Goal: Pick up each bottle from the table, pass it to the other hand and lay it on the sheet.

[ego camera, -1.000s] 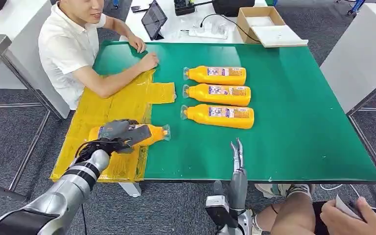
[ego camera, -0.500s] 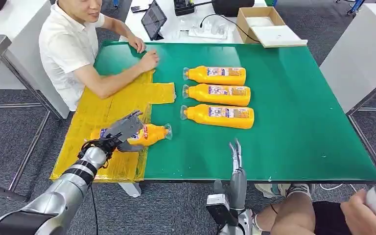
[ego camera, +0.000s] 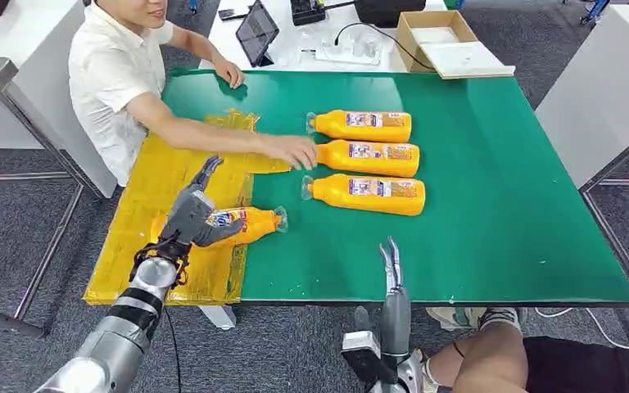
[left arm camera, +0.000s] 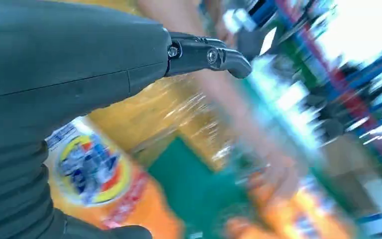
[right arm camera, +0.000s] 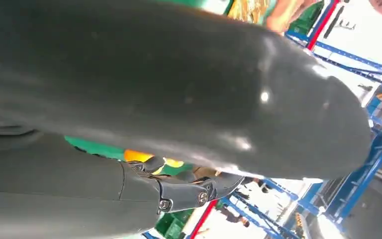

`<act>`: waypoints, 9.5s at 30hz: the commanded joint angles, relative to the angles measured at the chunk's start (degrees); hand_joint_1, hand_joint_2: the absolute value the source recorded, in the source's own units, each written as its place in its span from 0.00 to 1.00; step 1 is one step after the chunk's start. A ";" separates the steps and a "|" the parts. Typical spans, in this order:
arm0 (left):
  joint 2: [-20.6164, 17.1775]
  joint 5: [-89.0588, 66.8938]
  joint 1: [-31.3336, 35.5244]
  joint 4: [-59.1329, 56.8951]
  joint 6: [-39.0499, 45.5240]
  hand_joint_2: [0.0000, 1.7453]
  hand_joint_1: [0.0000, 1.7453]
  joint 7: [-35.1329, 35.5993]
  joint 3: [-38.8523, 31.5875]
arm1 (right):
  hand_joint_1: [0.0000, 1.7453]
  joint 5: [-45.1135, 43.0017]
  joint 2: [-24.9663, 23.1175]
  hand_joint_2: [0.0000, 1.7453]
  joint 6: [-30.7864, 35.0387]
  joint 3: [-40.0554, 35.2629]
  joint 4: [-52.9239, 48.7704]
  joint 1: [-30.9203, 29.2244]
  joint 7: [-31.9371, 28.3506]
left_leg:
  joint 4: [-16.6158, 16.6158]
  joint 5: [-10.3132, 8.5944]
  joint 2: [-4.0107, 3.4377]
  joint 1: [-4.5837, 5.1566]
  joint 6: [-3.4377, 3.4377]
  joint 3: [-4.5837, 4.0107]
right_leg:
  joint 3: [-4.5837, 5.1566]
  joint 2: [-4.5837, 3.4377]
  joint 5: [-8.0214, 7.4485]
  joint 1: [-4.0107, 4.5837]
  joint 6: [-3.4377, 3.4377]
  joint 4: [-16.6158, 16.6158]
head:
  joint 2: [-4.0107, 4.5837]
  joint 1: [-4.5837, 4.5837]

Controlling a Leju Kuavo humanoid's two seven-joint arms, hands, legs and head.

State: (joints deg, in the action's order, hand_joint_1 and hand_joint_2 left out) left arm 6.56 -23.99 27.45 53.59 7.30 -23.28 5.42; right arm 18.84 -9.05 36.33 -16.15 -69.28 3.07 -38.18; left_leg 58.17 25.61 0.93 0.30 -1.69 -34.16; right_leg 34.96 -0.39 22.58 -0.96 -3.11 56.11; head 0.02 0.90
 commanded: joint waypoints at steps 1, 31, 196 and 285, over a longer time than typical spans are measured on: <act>2.10 20.82 -7.04 24.53 -4.61 1.00 0.00 0.60 4.69 | 0.00 3.21 -0.33 0.00 3.67 3.90 -1.67 1.29 -1.82 | 0.04 0.06 0.00 -0.05 0.06 0.01 | -0.04 0.06 0.05 0.06 0.07 0.01 | 0.00 0.02; -0.25 33.87 -13.55 39.95 -5.37 1.00 0.00 2.29 10.40 | 0.00 4.57 0.77 1.00 3.67 6.26 -4.48 2.97 -1.82 | -0.06 0.14 -0.09 -0.06 0.14 0.30 | -0.29 0.03 0.11 0.09 0.15 -0.06 | 0.00 0.00; 5.09 38.28 -26.40 24.14 -17.37 1.00 0.00 1.56 16.96 | 1.00 7.88 -4.64 1.00 -13.27 -13.22 29.58 -17.80 4.09 | -0.05 0.20 -0.07 -0.08 0.12 0.23 | -0.23 0.08 0.12 0.10 0.19 -0.08 | 0.00 -0.02; -4.52 -38.65 12.78 -25.62 17.81 1.00 1.00 19.51 8.50 | 0.00 -2.65 -1.63 0.00 -14.22 0.21 3.40 0.04 3.57 | -0.04 0.04 -0.01 -0.09 0.18 0.20 | -0.19 0.20 0.04 0.10 0.32 0.01 | 0.00 0.00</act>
State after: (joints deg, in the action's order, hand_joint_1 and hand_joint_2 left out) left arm 2.14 -62.03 31.10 46.00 25.11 -4.29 10.86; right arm 16.35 -11.47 22.16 -13.33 -65.07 4.42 -34.99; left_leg 58.17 25.55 0.95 0.29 -1.64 -34.25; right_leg 35.06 -0.26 22.50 -0.96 -2.94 56.17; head 0.02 0.89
